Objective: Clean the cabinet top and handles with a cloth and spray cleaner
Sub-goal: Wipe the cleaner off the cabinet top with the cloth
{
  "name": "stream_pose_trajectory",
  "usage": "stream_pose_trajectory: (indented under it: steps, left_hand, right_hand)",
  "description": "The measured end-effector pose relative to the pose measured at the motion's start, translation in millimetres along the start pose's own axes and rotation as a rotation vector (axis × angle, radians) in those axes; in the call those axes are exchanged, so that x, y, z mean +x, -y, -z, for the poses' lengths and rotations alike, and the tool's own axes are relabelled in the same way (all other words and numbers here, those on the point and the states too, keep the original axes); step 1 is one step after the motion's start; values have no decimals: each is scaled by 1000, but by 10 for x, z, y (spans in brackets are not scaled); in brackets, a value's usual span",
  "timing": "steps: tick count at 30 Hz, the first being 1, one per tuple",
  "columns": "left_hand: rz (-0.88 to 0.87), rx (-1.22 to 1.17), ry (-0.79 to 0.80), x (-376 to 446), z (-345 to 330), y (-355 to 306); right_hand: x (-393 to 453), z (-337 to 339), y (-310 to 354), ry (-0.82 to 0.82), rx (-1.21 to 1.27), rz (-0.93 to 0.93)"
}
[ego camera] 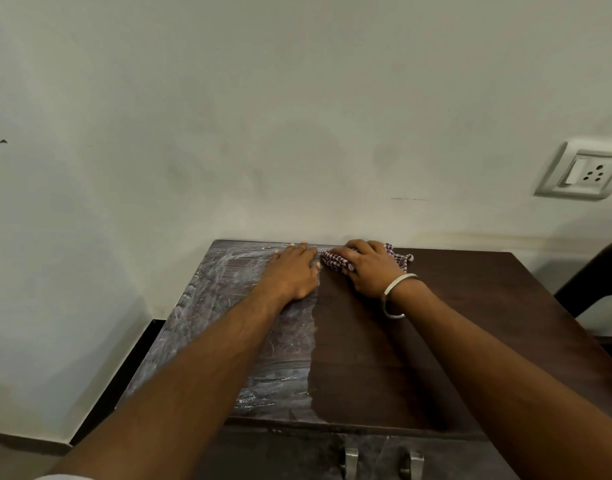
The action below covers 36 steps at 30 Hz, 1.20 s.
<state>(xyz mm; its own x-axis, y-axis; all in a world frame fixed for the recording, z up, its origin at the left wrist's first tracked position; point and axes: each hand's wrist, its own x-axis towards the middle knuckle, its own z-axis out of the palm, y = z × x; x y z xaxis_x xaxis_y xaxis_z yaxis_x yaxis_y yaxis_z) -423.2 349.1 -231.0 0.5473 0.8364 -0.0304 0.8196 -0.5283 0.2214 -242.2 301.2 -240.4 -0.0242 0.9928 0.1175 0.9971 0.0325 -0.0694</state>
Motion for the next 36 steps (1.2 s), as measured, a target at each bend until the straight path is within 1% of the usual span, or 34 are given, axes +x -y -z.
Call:
stream_pose_trajectory:
  steps: [4,7,12,16,21,25,27,30,33,36]
  left_hand:
    - [-7,4,1,-23,2,-6]
    - [-10,4,-3,1,0,-3]
    - [-15,0,0,70,-3,-2]
    - [-20,-4,-4,86,-11,14]
    - [-25,-1,-12,104,-11,6]
    - [-19,-7,2,126,-2,15]
    - [-26,-9,3,116,5,22]
    - [-30,-10,7,103,6,32]
    - [-37,-1,19,109,17,46]
    - [-27,-4,22,100,35,56]
  right_hand:
    - [87,84,15,48,24,-99]
    - [138,99,104,49,48,-125]
    - [80,54,1,31,8,-38]
    - [107,85,-118,55,7,-93]
    - [216,115,15,48,35,-116]
    - [201,58,-29,25,22,-35]
    - [179,41,-97,32,30,-23]
    - [192,91,-108,45,38,-65]
    - [248,143,49,51,57,-130]
    - [263,141,215,23,65,-112]
